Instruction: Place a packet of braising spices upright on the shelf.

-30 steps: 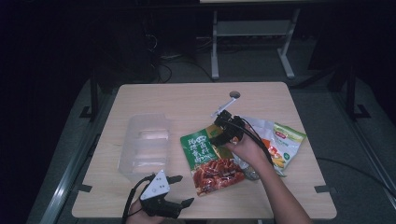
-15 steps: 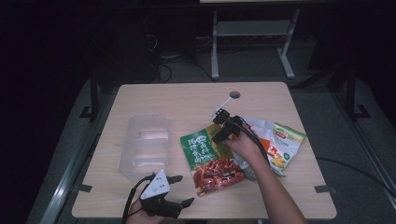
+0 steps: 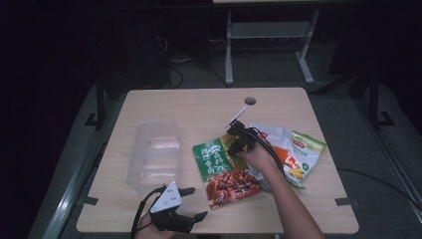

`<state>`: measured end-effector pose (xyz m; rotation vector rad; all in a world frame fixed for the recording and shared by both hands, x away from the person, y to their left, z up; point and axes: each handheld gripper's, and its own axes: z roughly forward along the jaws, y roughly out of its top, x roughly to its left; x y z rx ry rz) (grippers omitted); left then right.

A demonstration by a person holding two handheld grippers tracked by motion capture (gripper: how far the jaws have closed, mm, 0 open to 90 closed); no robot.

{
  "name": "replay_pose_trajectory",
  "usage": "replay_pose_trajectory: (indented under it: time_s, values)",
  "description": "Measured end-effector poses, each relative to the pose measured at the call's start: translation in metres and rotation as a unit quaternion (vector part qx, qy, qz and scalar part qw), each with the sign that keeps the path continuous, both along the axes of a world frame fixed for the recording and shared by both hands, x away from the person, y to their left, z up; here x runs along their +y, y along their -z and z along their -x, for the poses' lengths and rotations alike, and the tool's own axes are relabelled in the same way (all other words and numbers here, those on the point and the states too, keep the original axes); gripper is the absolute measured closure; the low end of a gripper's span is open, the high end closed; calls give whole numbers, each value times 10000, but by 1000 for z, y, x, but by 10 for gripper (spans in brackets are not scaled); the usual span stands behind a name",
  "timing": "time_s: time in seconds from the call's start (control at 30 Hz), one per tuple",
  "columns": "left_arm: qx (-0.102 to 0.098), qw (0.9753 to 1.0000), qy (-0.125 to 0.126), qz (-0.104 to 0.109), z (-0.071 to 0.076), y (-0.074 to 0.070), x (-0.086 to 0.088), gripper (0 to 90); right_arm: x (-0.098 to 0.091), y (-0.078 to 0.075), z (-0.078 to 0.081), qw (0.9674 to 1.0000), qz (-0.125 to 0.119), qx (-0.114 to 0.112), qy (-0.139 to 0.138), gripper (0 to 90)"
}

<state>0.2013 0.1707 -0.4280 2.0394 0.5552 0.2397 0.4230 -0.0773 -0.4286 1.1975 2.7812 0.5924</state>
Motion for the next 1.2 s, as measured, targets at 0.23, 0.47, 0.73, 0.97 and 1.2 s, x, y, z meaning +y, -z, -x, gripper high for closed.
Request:
replay_pose_trajectory:
  time_s: [0.23, 0.47, 0.73, 0.97, 1.2]
  values:
    - [10, 10000, -8, 3, 0, 0, 0, 218, 0, -1, 1, 10000, -39, 42, -48, 707]
    - [14, 10000, 1, 8, 0, 0, 0, 217, 2, -3, 6, 9996, -108, -82, -245, 840]
    - [39, 10000, -13, 38, -1, 0, 1, 218, -7, -21, 25, 9972, -412, -476, -397, 897]
    - [133, 9999, 7, 64, -1, 1, 0, 218, -25, -35, 51, 9927, -759, -858, -368, 897]
    - [303, 9994, 62, 180, 0, 3, -6, 219, -48, -48, 90, 9807, -1235, -1449, -435, 898]
